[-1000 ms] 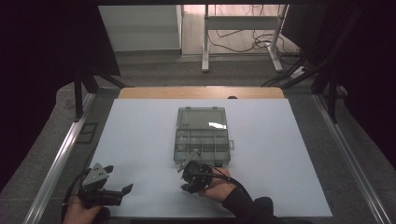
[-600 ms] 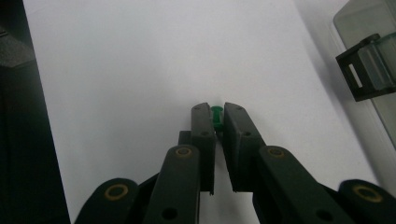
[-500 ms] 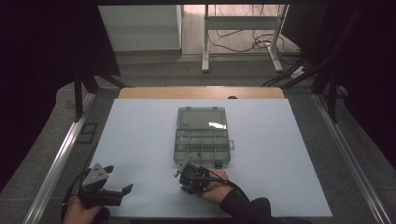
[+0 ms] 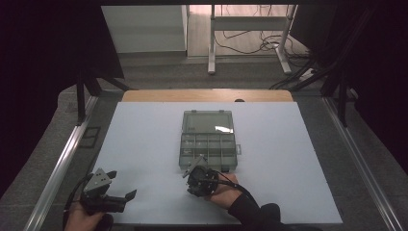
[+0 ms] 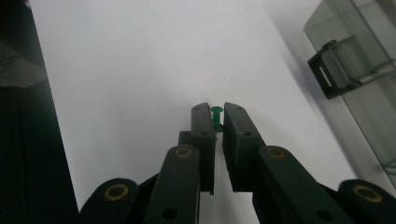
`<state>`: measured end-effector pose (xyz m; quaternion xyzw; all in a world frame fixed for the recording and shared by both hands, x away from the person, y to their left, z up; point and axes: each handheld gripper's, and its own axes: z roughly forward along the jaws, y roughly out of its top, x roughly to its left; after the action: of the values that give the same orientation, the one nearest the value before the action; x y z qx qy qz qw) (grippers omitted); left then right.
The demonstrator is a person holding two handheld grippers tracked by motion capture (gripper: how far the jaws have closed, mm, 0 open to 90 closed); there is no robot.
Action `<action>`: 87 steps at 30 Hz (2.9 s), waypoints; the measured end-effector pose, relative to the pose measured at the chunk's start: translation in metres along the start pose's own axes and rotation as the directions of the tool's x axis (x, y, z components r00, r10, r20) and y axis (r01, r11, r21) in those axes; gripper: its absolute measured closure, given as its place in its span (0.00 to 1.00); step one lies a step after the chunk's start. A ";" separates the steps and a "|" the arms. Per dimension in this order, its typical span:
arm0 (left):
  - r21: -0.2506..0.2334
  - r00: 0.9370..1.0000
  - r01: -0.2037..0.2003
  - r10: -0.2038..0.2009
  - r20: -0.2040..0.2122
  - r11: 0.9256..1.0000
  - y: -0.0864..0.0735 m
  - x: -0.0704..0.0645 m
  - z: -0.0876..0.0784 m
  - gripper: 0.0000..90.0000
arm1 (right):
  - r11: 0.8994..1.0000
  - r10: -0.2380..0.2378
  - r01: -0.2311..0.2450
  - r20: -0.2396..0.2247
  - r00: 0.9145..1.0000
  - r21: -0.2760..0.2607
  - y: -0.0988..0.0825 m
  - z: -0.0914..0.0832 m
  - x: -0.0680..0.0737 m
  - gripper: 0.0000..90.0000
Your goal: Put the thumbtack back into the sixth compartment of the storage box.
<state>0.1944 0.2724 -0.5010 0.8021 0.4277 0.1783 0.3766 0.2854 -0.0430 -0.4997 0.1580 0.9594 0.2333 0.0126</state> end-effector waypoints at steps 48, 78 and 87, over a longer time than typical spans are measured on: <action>0.006 1.000 0.000 0.000 0.002 1.000 0.000 0.000 0.001 0.03 | 0.984 0.148 -0.139 0.072 0.986 -0.112 0.015 -0.036 -0.058 0.91; 0.004 1.000 0.003 -0.004 0.006 1.000 0.000 0.001 0.001 0.03 | 0.977 0.202 -0.190 0.140 0.969 -0.096 0.021 -0.017 -0.091 0.86; 0.005 1.000 0.000 0.000 0.004 1.000 0.000 0.000 0.001 0.03 | 0.977 0.197 -0.183 0.130 0.972 -0.111 0.019 -0.025 -0.089 0.71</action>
<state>0.1952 0.2722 -0.5013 0.8035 0.4275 0.1754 0.3754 0.3728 -0.0654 -0.4733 0.2645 0.9239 0.2686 0.0655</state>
